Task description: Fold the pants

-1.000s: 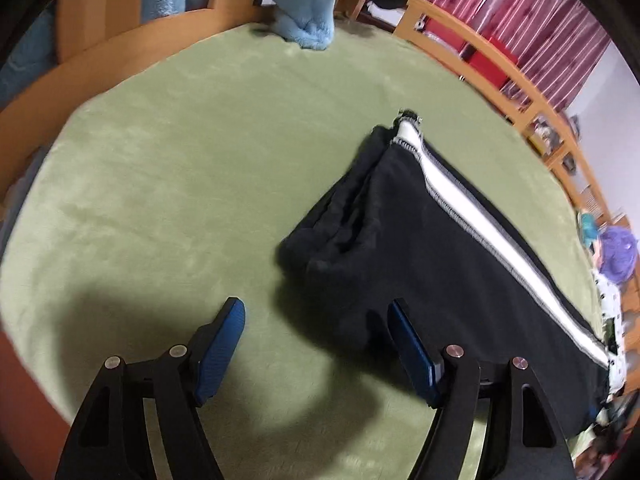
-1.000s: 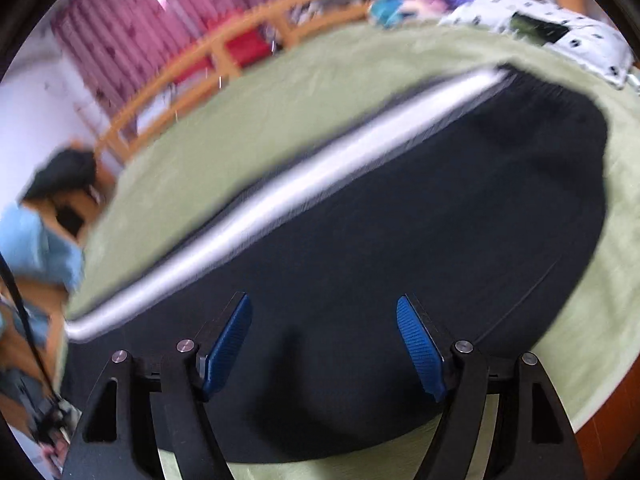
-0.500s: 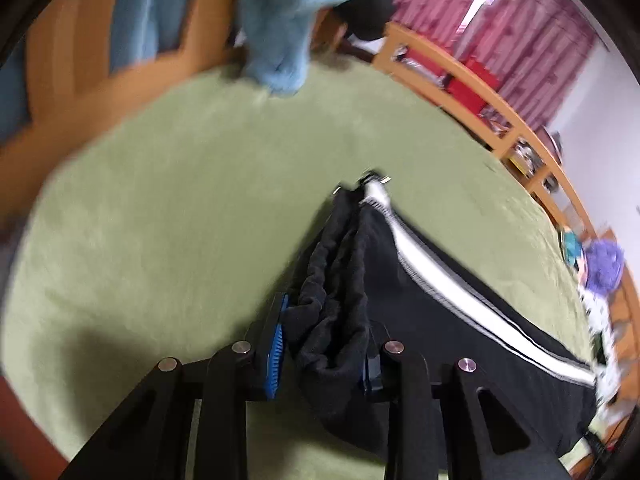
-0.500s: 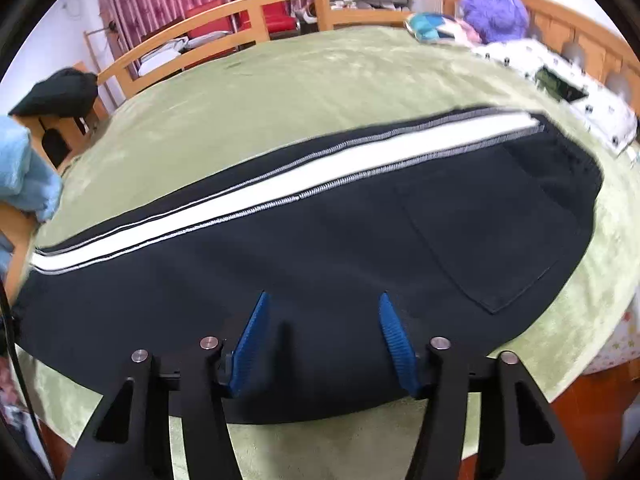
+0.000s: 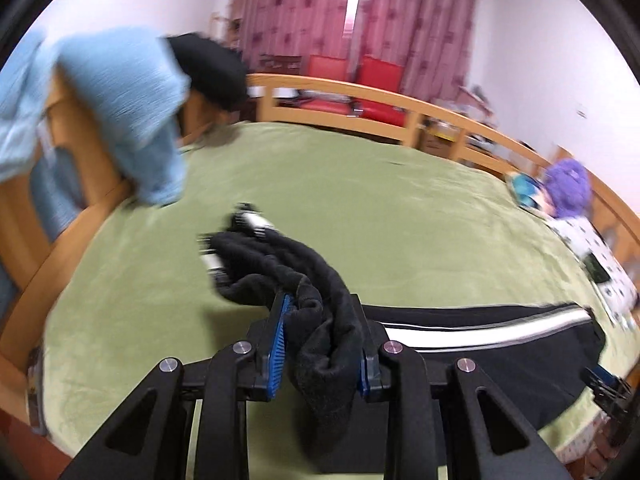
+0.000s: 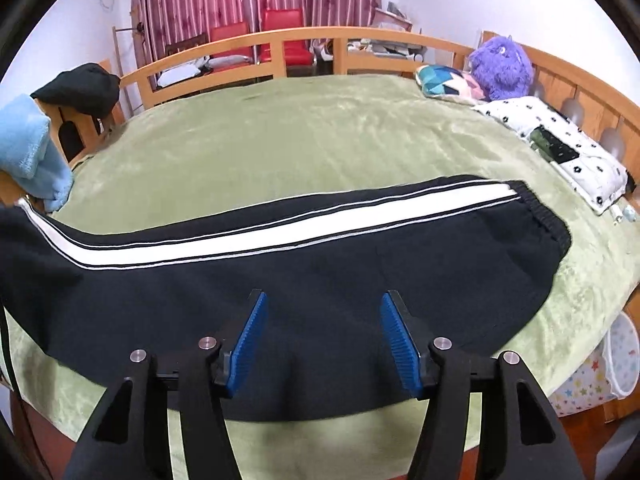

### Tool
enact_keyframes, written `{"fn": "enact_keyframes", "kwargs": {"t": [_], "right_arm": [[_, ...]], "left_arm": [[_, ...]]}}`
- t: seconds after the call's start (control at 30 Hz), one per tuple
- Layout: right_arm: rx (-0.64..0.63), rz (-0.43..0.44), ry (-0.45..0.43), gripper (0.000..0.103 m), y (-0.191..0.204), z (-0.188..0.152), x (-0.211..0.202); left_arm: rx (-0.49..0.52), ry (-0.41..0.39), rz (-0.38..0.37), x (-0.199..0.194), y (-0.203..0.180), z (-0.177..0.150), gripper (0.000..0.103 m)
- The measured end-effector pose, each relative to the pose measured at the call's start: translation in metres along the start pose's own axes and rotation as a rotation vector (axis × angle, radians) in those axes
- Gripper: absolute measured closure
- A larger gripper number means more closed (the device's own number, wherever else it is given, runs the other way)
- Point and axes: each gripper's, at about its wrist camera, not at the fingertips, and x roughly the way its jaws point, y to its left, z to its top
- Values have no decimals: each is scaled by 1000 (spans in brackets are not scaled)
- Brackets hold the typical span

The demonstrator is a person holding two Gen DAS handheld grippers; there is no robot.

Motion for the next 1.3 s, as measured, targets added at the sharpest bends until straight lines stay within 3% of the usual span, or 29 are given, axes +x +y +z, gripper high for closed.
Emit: {"fn": "enact_keyframes", "kwargs": {"t": [0.2, 0.3, 0.37, 0.43, 0.5, 0.53, 0.63, 0.83, 0.9, 1.0, 1.03, 1.1, 1.13, 1.17, 1.2, 1.23, 1.3], "right_arm": [[38, -17, -11, 42, -39, -5, -10], [67, -37, -4, 42, -59, -13, -13], [82, -54, 7, 42, -73, -19, -12], [92, -62, 29, 41, -83, -24, -8], [92, -51, 50, 41, -89, -29, -6], [89, -37, 52, 41, -88, -31, -4], [85, 33, 60, 41, -81, -32, 4], [68, 257, 108, 41, -24, -16, 42], [44, 334, 106, 41, 1, -12, 55], [7, 366, 135, 41, 33, -11, 84], [-13, 352, 187, 41, 46, -14, 104], [-38, 367, 290, 65, 63, -23, 129], [-64, 347, 284, 66, 67, -24, 130], [-125, 337, 236, 79, 71, -25, 122], [-139, 366, 194, 83, 68, -22, 113], [-87, 428, 135, 85, 54, -16, 97], [-7, 470, 85, 85, 31, -7, 79]], "left_arm": [[139, 31, -120, 18, -131, -12, 78], [177, 81, -229, 34, -197, -33, 78], [218, 130, -325, 49, -232, -51, 72], [197, 234, -403, 58, -243, -65, 62], [147, 283, -420, 60, -230, -71, 57], [128, 276, -396, 58, -217, -71, 48], [72, 231, -352, 53, -169, -65, 38], [-53, 247, -135, 57, -75, -74, 34], [-113, 285, -107, 63, -43, -87, 34], [-181, 329, -94, 71, -9, -101, 34], [-195, 342, -90, 74, -4, -105, 34], [-227, 377, -98, 81, 7, -114, 34], [-241, 388, -108, 84, 11, -117, 34], [-251, 389, -117, 87, 9, -120, 34], [-259, 388, -125, 89, 10, -122, 34], [-265, 385, -134, 90, 11, -122, 34], [-259, 382, -160, 91, 9, -124, 34]]}}
